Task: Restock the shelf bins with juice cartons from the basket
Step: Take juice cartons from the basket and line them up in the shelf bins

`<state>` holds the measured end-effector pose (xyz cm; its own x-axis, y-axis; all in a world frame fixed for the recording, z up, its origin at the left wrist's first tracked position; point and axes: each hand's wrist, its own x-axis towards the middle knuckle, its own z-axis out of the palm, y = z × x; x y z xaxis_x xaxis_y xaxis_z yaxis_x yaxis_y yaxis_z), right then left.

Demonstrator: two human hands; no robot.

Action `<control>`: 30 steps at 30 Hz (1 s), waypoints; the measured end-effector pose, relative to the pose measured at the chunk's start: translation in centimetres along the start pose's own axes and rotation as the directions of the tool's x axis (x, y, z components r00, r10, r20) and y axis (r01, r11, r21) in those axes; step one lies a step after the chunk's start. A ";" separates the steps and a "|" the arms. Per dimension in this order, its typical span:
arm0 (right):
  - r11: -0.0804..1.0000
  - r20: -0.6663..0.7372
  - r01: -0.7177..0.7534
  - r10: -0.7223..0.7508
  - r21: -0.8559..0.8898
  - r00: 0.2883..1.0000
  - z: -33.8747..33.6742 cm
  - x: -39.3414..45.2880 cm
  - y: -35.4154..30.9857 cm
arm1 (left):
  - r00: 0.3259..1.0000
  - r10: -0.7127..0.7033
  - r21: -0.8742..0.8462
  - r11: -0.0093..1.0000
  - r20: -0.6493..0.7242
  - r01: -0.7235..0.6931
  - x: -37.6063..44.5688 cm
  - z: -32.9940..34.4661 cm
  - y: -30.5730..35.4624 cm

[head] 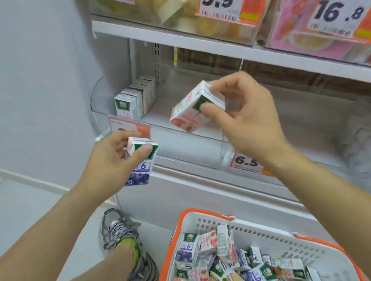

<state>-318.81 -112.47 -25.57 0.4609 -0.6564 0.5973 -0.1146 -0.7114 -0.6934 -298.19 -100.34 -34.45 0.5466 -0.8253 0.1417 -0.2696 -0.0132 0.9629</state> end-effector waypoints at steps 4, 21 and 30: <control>0.996 0.083 -0.041 0.048 -0.084 0.995 7.2 6.1 1.2 | 1.000 -0.013 -0.021 1.000 0.009 0.013 0.6 -1.1 -1.2; 0.917 0.398 -0.059 0.229 -0.395 0.888 19.8 13.0 5.1 | 0.996 -0.050 -0.159 0.985 0.072 0.061 1.4 -1.4 -1.8; 0.965 0.491 -0.240 0.260 -0.104 0.831 5.0 4.4 0.4 | 0.993 -0.115 -0.338 0.936 -0.033 0.097 1.1 2.7 1.6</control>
<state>-312.42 -114.39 -25.24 0.7857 -0.6071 0.1186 -0.3125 -0.5551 -0.7709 -300.14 -102.76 -33.36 0.6002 -0.7990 0.0378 0.0682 0.0983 0.9928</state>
